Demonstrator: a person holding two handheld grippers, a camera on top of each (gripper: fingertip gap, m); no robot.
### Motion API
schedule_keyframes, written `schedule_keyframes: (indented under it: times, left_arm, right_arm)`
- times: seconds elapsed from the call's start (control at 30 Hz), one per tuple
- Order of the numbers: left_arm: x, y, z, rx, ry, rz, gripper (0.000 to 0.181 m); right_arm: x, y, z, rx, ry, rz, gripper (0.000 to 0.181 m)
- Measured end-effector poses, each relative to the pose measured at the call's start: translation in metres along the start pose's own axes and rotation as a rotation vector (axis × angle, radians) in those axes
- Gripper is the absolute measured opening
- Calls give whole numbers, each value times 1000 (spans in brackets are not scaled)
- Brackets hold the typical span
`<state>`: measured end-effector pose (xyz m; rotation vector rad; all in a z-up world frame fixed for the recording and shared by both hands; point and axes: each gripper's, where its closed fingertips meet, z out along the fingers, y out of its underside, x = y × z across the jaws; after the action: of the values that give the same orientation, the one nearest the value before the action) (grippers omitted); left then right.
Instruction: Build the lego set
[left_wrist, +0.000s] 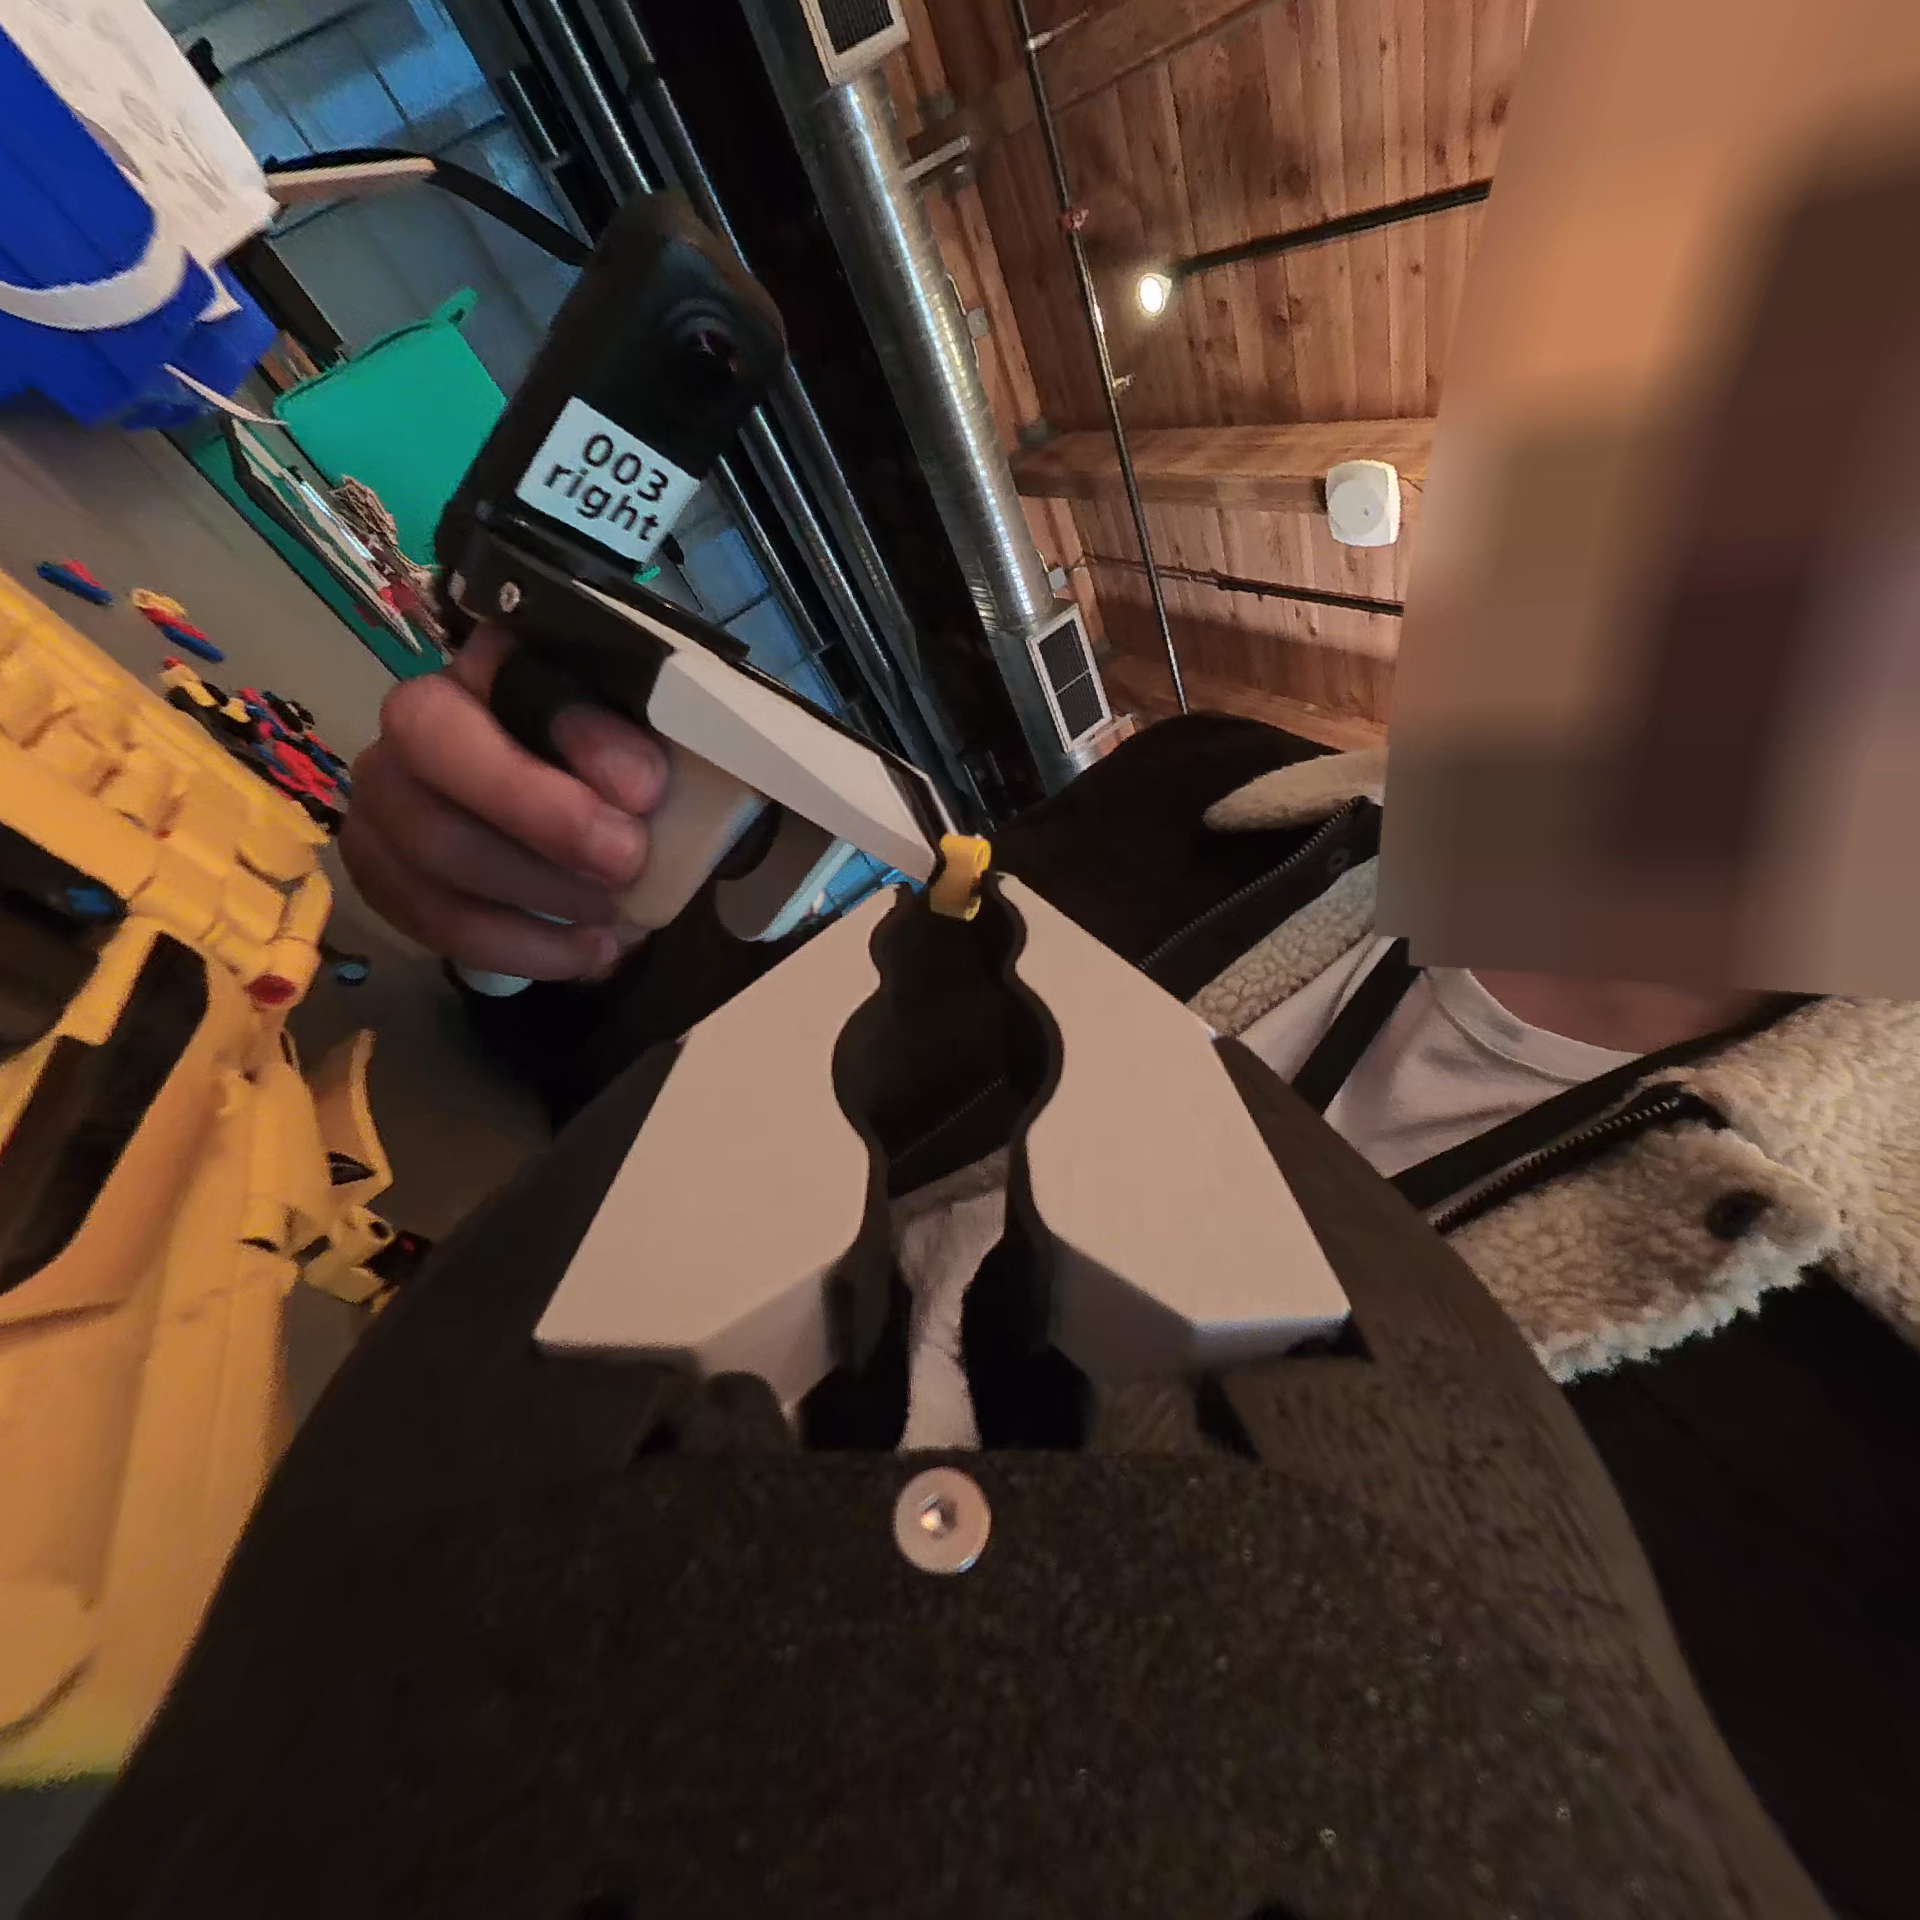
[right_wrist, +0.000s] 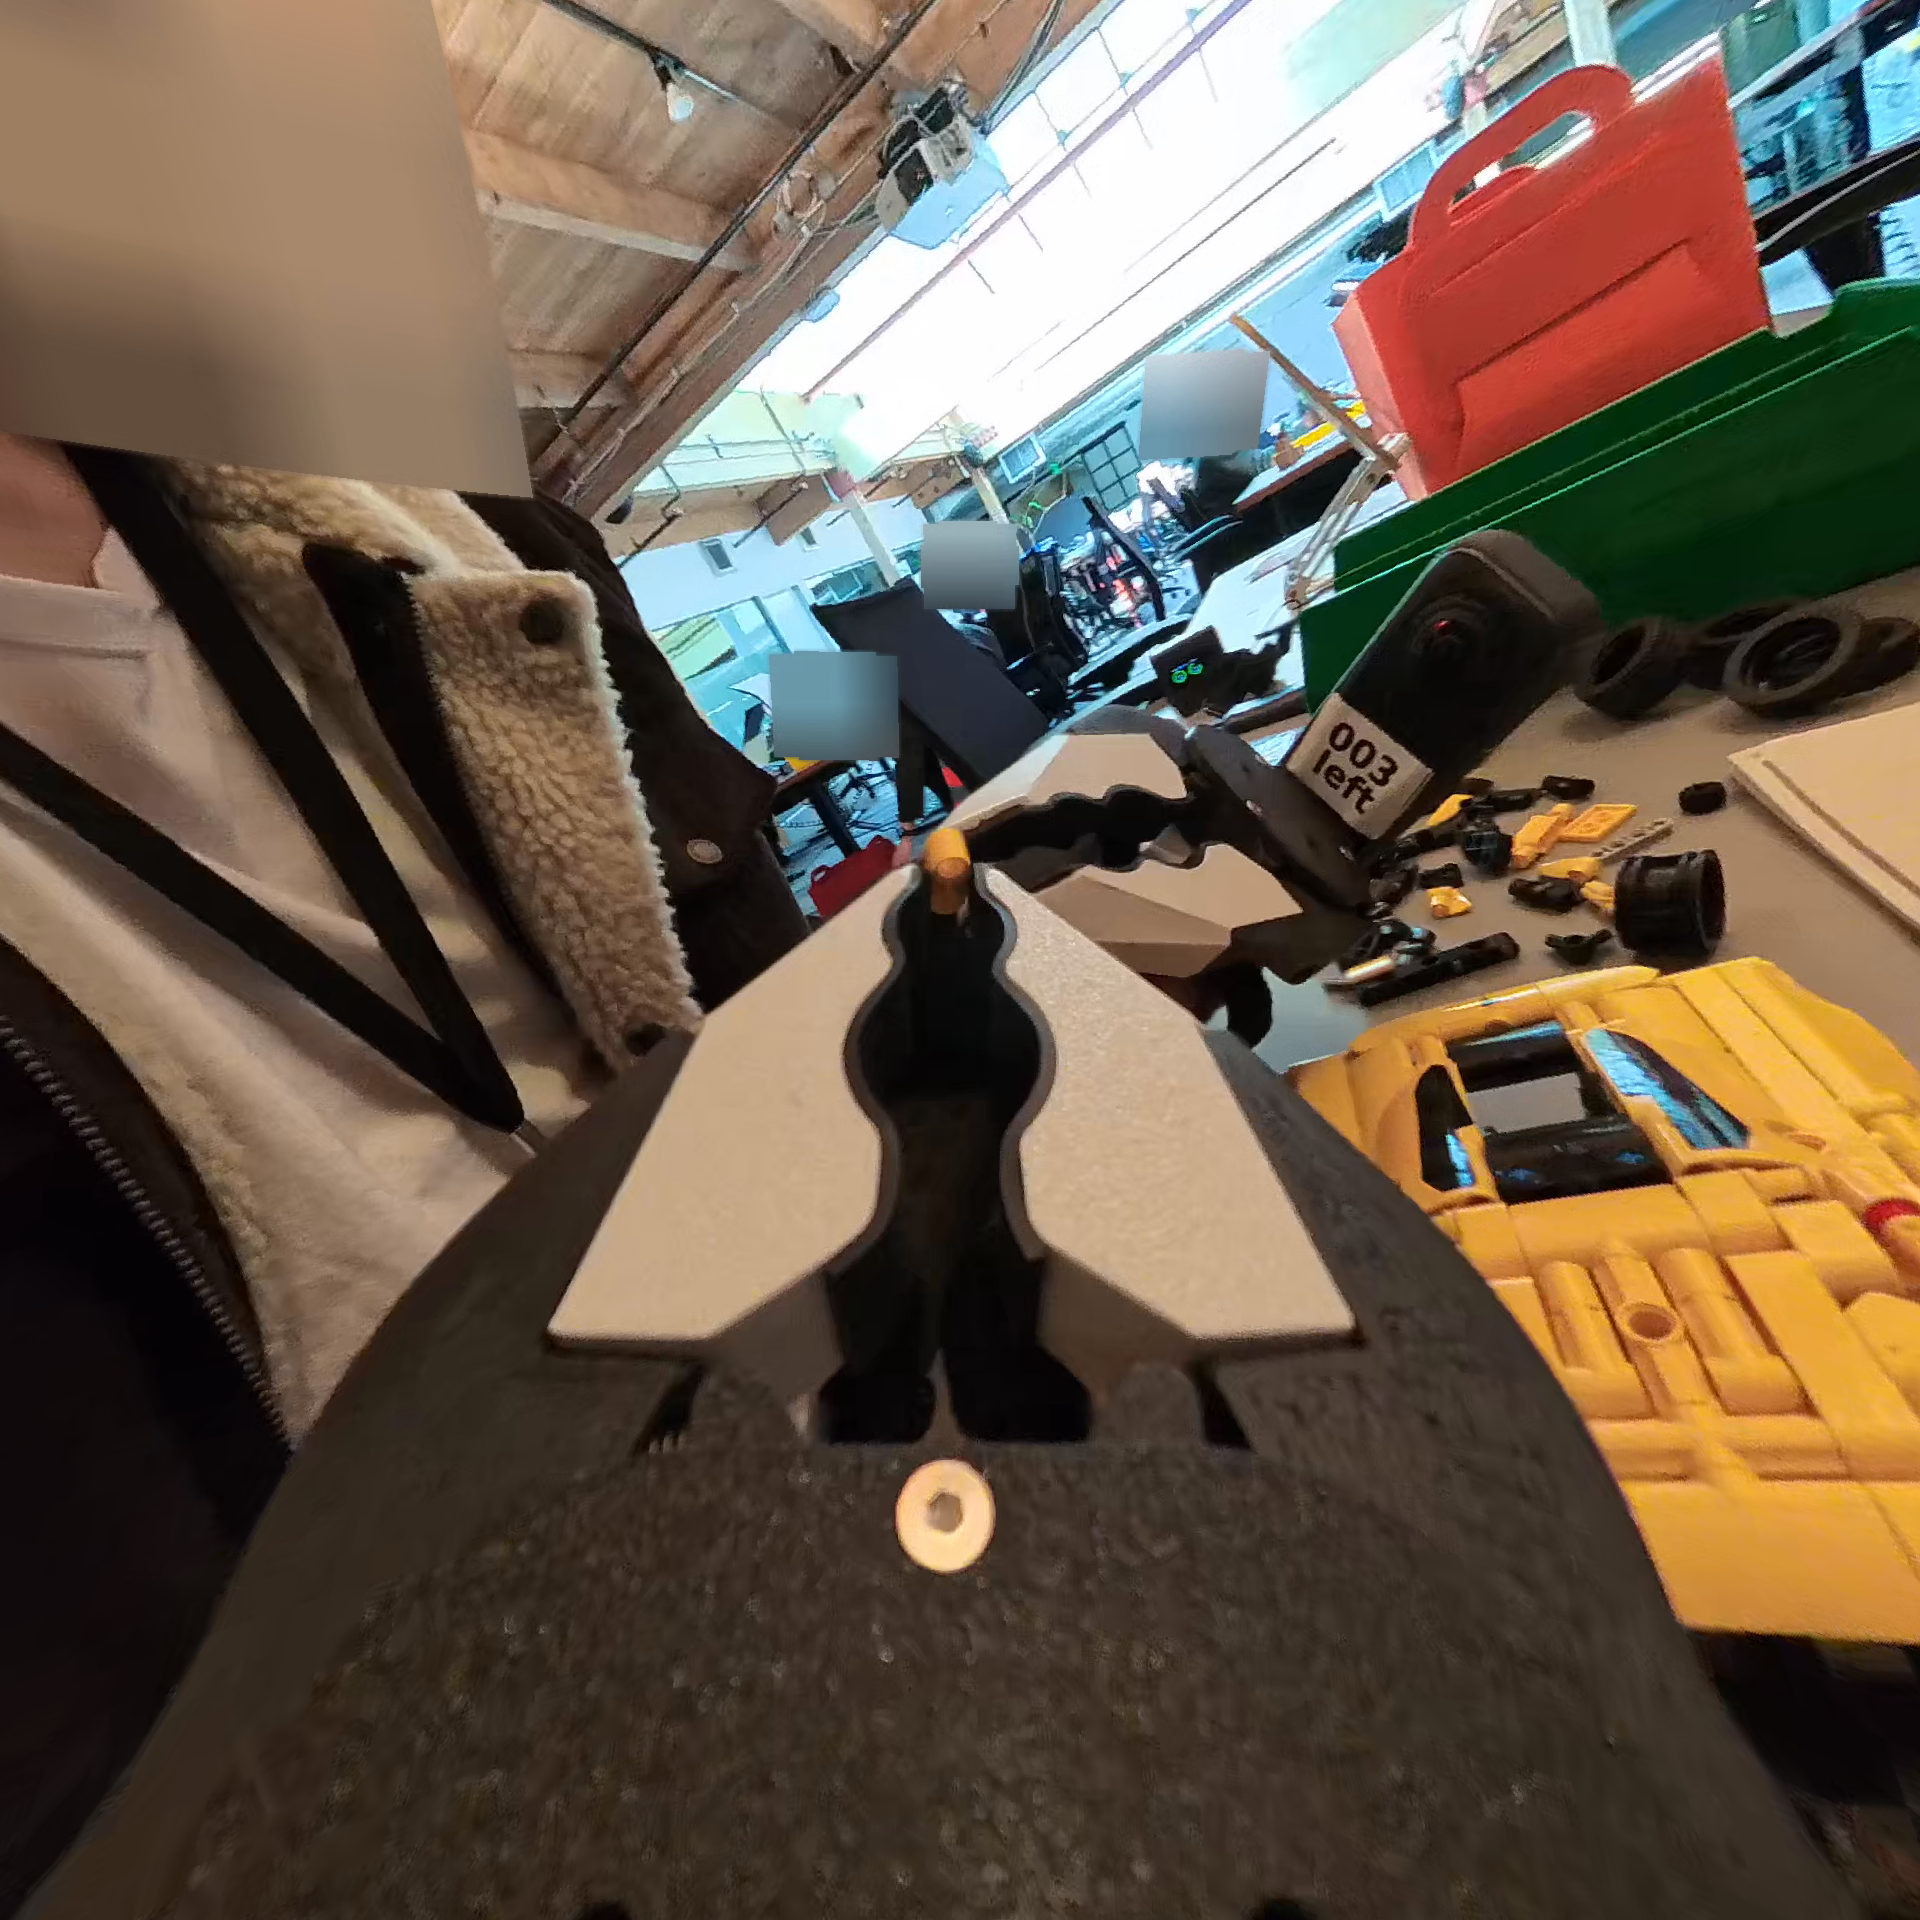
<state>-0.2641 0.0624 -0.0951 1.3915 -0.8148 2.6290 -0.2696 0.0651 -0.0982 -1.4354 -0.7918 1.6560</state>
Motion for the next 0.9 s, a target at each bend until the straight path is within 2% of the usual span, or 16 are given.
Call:
schedule_keyframes:
  times: [0.13, 0.27, 0.5, 0.57, 0.77, 0.9]
  left_arm:
    - [-16, -11, -12, 44, -155, 88, 14]
    - [-23, -23, -18, 74, -315, 299, 23]
    - [-32, -23, -10, -31, -545, 696, 29]
    - [-29, -25, -8, -15, -548, 742, 28]
    - [-28, -24, -9, -36, -568, 787, 6]
    - [-32, -24, -10, -53, -613, 832, 6]
  right_arm:
    - [17, -4, -9, 7, 112, -19, 5]
    - [32, -2, -16, 11, 189, 29, 5]
    - [41, -12, -22, 108, 211, 108, 5]
    - [37, -13, -19, 132, 195, 87, 5]
    - [36, -12, -12, 134, 188, 58, 5]
    - [38, -10, -14, 122, 201, 56, 5]
